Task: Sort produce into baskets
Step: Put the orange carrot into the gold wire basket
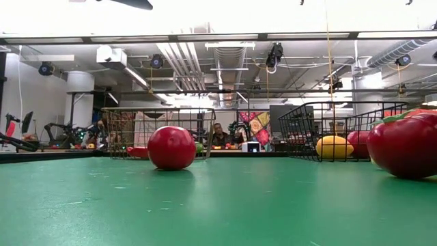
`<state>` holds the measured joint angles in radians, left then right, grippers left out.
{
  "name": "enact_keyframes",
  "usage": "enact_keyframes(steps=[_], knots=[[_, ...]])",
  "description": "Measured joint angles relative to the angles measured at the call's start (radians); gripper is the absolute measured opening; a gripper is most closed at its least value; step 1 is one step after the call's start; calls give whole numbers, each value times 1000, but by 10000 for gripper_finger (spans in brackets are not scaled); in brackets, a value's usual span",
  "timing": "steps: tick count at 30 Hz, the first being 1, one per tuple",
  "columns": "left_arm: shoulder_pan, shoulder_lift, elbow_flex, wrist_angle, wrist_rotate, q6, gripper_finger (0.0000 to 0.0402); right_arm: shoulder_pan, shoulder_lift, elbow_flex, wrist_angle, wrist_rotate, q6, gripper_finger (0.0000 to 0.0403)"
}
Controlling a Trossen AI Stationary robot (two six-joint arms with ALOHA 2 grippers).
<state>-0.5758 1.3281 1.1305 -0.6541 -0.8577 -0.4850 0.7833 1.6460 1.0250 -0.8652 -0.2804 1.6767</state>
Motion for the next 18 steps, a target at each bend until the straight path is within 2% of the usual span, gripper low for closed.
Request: enact_keyframes(steps=[5,9,11,14,18], knots=[[0,6,-2,20,11,4,240,0,-92,34,1,-26,-13,95],[-1,24,-38,94,82,61,240,0,-192,78,3,46,-46,94],[-2,33,-75,192,147,110,240,0,-240,107,0,109,-77,94],[-2,46,-136,399,216,187,240,-3,-303,143,3,278,-162,95],[3,61,-227,702,248,267,240,-39,-349,169,16,499,-362,95]])
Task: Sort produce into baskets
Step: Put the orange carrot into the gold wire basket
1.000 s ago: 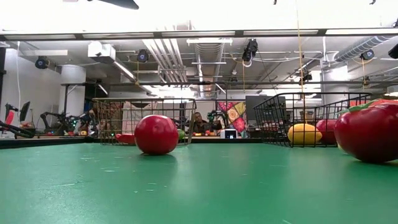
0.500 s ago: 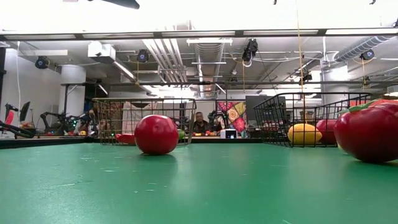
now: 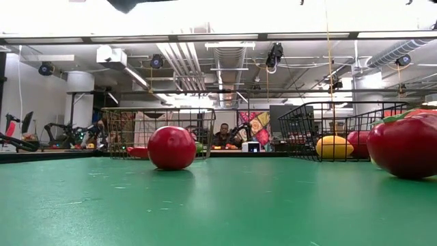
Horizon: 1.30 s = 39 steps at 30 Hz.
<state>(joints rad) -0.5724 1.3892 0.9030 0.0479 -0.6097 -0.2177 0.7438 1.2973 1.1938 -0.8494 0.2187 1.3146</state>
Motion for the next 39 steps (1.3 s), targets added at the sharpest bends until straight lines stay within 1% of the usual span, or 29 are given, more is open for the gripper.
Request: enact_keyframes(steps=[3,6,9,12,15,17,20,25,29,39], knots=[[9,16,-66,201,1,43,240,-48,-3,12,27,93,-183,95],[20,35,-121,384,1,63,240,-109,10,13,103,141,-375,95],[31,62,-157,520,0,89,240,-173,36,11,200,185,-573,95],[37,94,-169,619,0,114,240,-222,66,11,348,231,-783,95],[41,120,-171,682,1,127,240,-250,105,8,516,236,-989,95],[43,132,-170,705,1,128,240,-263,129,6,596,235,-1093,95],[44,142,-159,718,1,124,240,-272,153,6,657,235,-1211,95],[47,142,-145,729,3,132,240,-279,206,4,777,253,-1334,96],[50,142,-144,735,77,142,240,-303,226,4,801,253,-1342,96],[62,142,-144,775,79,184,240,-318,291,4,894,244,-1404,96]])
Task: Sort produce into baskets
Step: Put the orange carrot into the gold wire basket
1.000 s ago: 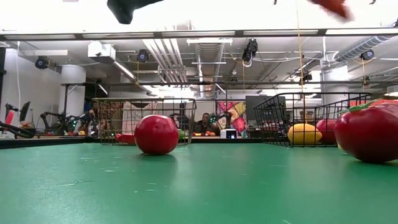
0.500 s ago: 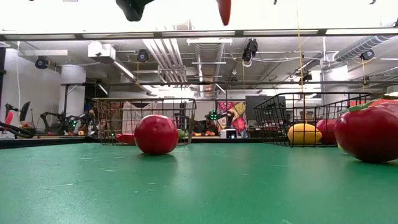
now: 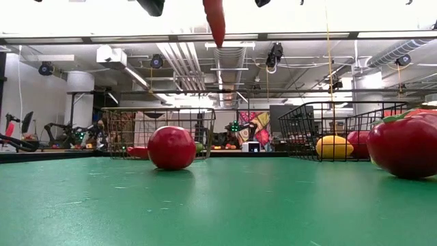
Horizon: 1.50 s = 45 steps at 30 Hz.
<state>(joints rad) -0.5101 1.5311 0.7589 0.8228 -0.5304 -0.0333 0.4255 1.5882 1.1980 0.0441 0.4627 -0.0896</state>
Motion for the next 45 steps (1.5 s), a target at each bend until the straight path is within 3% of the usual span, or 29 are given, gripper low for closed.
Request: enact_keyframes(steps=[6,14,21,27,37,42,45], knots=[[4,0,0,8,-2,41,220,-1,-3,0,-2,-1,9,98],[9,0,0,6,-9,49,107,-6,-7,0,-2,1,44,152],[9,-1,0,7,-16,48,105,-6,-14,0,-16,1,48,198],[10,-47,0,-55,-106,47,105,-7,-95,1,-97,2,107,230],[83,-289,0,-431,-192,34,105,-10,-236,1,-289,12,230,269],[250,-433,49,-683,-178,57,105,-12,-241,1,-298,12,221,271],[401,-470,142,-910,-89,60,105,-17,-237,1,-299,11,221,268]])
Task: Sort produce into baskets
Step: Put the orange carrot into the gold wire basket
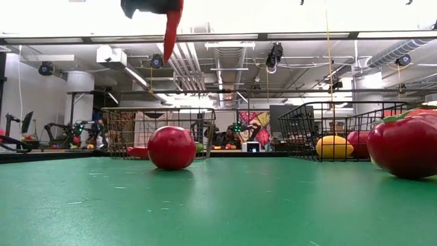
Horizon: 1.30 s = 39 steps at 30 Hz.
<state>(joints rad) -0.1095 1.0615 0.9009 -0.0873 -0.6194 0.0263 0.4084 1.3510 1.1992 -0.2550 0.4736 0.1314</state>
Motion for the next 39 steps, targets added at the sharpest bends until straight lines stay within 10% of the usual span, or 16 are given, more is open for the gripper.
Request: enact_keyframes(steps=[10,17,39], knots=[[494,159,257,-495,383,185,105,-3,10,-1,-3,-1,0,271],[681,415,415,-718,432,437,105,-3,10,-2,-3,-1,9,269],[756,724,545,-777,541,618,114,-3,11,-16,-26,-1,60,274]])
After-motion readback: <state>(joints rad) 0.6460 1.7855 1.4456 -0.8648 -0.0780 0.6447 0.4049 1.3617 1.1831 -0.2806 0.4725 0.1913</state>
